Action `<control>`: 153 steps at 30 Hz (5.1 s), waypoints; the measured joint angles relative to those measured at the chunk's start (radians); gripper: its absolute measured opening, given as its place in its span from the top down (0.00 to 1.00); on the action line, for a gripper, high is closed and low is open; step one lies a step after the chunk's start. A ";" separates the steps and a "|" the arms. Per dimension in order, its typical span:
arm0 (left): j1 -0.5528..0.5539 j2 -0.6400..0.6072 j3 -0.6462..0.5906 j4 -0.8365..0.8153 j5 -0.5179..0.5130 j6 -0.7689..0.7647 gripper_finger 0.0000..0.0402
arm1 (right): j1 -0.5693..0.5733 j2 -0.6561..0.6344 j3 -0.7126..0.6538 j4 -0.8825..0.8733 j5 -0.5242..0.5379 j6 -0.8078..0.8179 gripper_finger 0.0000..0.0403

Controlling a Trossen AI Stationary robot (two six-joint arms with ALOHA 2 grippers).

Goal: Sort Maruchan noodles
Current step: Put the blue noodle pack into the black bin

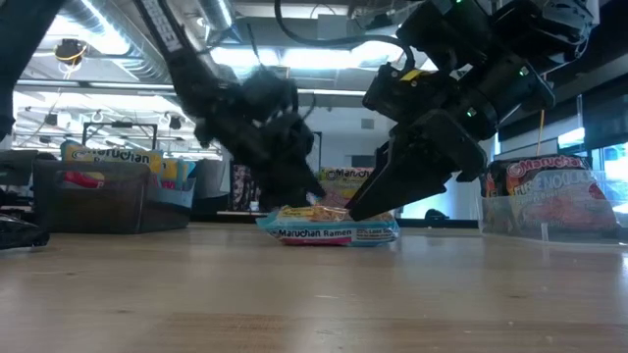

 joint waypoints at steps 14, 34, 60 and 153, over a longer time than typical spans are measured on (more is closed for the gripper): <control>-0.036 0.082 0.007 0.037 0.120 -0.093 0.27 | 0.000 0.001 -0.001 0.004 0.002 -0.004 0.41; -0.070 0.079 0.009 0.012 0.127 -0.175 0.45 | 0.000 0.003 -0.002 0.030 0.027 -0.053 0.41; -0.104 0.082 0.007 0.025 0.068 -0.088 0.96 | 0.000 0.001 0.000 0.045 0.059 -0.091 0.41; -0.720 -0.875 -0.093 -1.453 -1.196 -0.113 1.00 | -0.001 -0.296 -0.017 -0.411 0.220 0.078 0.41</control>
